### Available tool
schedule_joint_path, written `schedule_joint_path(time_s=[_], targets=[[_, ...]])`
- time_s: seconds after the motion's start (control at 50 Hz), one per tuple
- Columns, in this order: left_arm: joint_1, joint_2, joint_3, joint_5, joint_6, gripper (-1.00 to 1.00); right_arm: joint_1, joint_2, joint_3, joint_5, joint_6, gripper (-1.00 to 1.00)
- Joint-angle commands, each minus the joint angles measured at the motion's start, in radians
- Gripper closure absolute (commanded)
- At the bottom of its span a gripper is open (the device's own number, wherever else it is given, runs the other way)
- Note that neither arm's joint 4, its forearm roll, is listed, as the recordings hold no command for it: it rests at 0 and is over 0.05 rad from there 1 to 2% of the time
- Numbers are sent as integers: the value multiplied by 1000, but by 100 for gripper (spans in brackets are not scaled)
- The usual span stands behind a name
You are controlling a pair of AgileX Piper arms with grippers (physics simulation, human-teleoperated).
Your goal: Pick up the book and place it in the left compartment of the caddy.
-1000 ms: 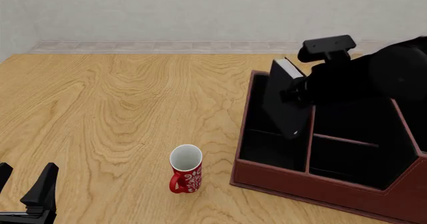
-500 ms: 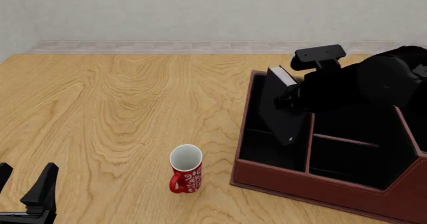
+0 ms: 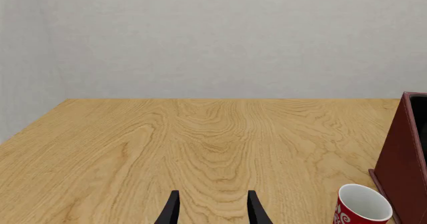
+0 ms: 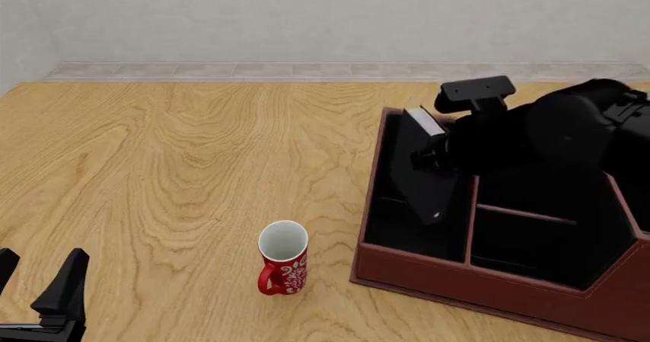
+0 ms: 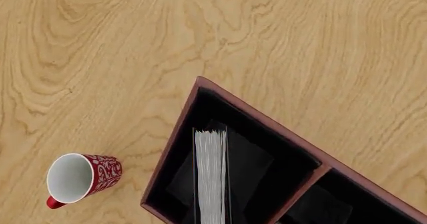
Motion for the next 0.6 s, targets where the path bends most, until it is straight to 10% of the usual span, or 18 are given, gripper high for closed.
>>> schedule_joint_path(time_s=[0.02, 0.6], targets=[[0, 0, 0, 0, 0, -100, -9, 7, 6, -23, 13, 100], [0, 0, 0, 0, 0, -100, -6, 57, 44, -74, 33, 100]])
